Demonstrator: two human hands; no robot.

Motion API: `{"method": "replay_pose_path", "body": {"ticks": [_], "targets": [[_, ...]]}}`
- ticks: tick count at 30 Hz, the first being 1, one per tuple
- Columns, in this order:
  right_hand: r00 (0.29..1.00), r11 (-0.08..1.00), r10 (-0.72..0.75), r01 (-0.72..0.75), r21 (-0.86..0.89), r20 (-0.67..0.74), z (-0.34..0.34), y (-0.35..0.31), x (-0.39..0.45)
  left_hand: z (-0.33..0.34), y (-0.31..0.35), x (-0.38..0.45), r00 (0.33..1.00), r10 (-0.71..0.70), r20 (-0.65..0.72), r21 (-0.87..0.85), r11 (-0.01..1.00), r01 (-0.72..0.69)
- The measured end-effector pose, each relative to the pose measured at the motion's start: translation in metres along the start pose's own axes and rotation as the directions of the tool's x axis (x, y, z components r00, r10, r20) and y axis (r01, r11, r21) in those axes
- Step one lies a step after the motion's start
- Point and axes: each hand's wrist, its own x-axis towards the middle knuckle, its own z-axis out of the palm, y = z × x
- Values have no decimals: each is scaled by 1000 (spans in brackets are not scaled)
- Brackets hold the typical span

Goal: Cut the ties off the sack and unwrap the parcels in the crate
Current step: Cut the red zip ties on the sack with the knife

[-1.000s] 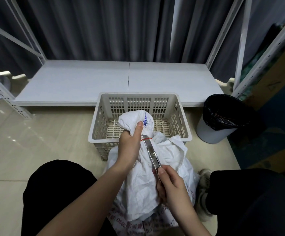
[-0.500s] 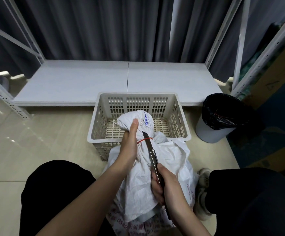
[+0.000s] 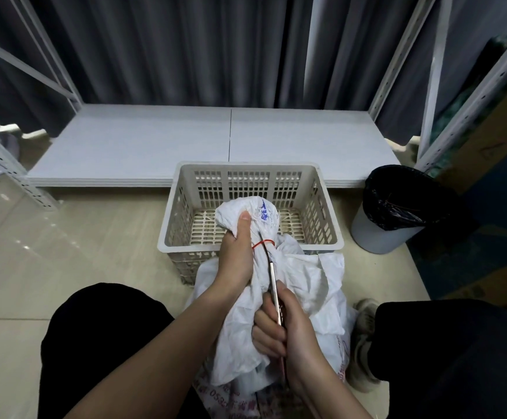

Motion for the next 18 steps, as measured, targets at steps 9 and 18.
{"method": "replay_pose_path", "body": {"ticks": [9, 18], "targets": [[999, 997, 46, -48, 65, 29, 2, -9, 0, 1, -9, 2, 999, 47, -24, 89, 995, -44], [998, 994, 40, -46, 101, 54, 2, -1, -5, 0, -1, 10, 995, 78, -63, 96, 993, -72]]}}
